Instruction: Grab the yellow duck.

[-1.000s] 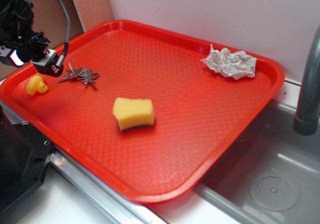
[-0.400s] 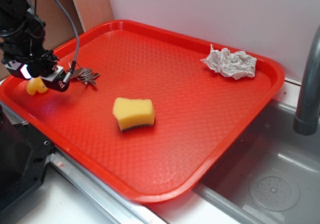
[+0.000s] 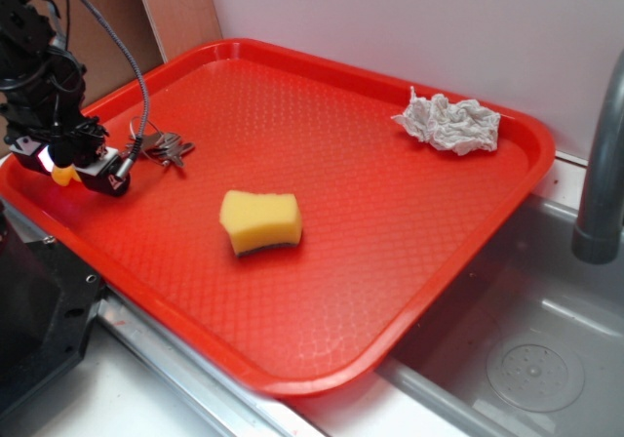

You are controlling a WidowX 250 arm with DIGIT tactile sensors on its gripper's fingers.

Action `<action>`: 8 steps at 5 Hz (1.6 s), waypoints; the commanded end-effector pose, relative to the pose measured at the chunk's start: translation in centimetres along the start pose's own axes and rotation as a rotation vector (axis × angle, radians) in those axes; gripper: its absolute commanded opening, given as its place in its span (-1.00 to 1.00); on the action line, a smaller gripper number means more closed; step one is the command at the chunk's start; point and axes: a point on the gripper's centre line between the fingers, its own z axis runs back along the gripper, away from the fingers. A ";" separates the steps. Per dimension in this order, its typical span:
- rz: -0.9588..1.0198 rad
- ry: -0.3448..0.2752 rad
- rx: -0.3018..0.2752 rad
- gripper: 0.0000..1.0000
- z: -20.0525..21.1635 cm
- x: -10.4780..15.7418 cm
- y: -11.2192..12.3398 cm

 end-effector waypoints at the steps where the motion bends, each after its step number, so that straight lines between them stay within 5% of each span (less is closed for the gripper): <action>1: 0.014 -0.034 0.003 -1.00 0.1 0.3 0.3; 2: 0.016 -0.032 0.008 -1.00 0.1 0.3 0.3; 3: 0.044 -0.033 0.069 -1.00 1.7 0.2 -1.2; 4: 0.079 0.006 0.060 -1.00 4.1 0.8 -3.8; 6: 0.019 0.006 -0.106 -1.00 10.7 2.1 -9.4; 7: -0.001 -0.041 -0.168 -1.00 14.1 2.6 -10.9; 8: -0.003 -0.088 -0.178 -1.00 17.1 2.7 -11.6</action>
